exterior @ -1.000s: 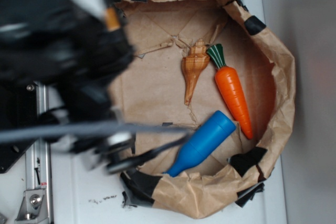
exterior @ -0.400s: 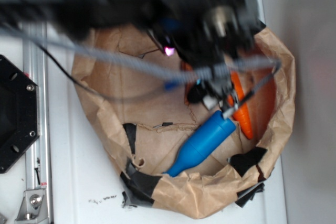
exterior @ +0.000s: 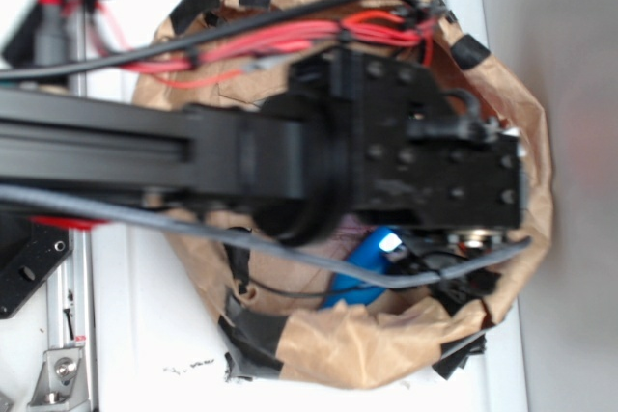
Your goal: Grab the blue bottle.
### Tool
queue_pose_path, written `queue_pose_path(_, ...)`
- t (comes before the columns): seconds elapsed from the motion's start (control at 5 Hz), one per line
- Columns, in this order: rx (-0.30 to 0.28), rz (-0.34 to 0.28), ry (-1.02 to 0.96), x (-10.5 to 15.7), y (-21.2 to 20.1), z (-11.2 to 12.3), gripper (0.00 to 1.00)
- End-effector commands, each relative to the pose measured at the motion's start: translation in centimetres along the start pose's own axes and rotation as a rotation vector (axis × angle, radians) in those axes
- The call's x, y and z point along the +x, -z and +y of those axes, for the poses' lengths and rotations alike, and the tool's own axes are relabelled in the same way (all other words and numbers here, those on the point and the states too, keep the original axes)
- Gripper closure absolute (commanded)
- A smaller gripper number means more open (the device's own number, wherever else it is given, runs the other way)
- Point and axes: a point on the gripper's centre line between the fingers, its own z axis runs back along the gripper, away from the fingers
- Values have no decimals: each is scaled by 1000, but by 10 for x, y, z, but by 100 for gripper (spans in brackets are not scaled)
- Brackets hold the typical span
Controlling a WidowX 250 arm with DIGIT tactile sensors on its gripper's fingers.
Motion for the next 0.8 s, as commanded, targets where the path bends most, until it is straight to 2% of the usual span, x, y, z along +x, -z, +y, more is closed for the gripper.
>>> queue_pose_path(0.0, -169, 94, 100, -14, 28, -20, 0)
queue_pose_path(0.2, -160, 118, 163, -26, 36, -20, 100)
queue_pose_path(0.4, -169, 80, 305, -26, -2, -12, 100)
queue_pose_path(0.6, -184, -1, 513, -18, -51, 9, 100)
